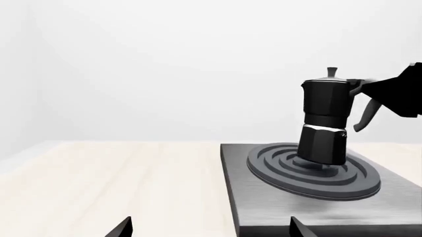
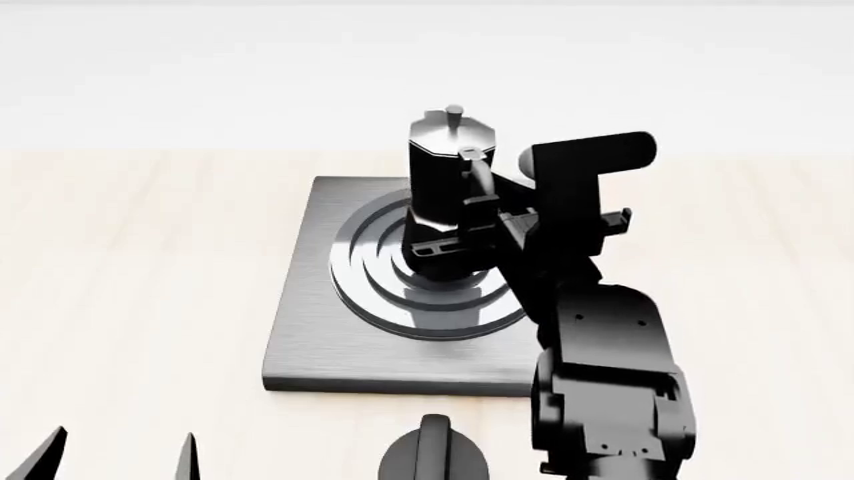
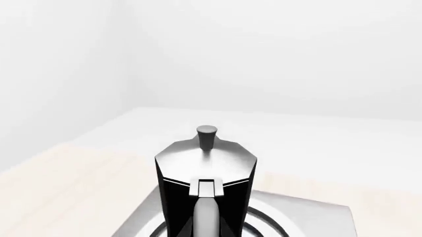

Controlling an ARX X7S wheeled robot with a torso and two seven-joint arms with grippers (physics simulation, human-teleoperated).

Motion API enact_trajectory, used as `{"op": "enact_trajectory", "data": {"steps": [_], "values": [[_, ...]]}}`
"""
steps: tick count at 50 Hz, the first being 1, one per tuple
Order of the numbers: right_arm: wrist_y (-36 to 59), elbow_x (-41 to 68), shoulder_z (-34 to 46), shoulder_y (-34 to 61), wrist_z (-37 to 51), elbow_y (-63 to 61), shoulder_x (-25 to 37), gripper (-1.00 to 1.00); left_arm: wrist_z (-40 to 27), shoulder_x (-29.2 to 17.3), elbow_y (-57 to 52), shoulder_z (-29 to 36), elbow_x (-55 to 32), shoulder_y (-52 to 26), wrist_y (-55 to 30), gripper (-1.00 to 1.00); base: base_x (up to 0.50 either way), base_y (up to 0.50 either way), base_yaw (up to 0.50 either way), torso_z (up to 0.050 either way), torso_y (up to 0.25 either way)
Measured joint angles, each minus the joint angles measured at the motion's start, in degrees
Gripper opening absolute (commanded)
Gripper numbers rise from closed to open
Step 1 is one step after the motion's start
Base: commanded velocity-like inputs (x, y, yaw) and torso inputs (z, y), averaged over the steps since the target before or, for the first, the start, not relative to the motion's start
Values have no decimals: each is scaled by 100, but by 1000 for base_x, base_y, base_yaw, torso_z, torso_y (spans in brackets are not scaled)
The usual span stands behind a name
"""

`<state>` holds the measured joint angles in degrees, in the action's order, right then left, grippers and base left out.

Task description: Put the moka pot on the stove.

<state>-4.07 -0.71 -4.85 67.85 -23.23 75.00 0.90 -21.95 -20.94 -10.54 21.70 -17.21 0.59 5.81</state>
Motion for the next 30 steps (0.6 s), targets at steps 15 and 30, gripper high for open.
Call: {"op": "enact_trajectory", "data": {"steps": [15, 30], "values": [[14, -2, 33, -50, 22, 0, 2, -100, -10, -24, -38, 10, -23, 9, 11, 100, 0, 0, 0, 0, 1], [63, 9, 63, -97, -11, 0, -3, -100, -19, -35, -27, 26, -33, 4, 25, 100, 0, 0, 0, 1, 1]]}}
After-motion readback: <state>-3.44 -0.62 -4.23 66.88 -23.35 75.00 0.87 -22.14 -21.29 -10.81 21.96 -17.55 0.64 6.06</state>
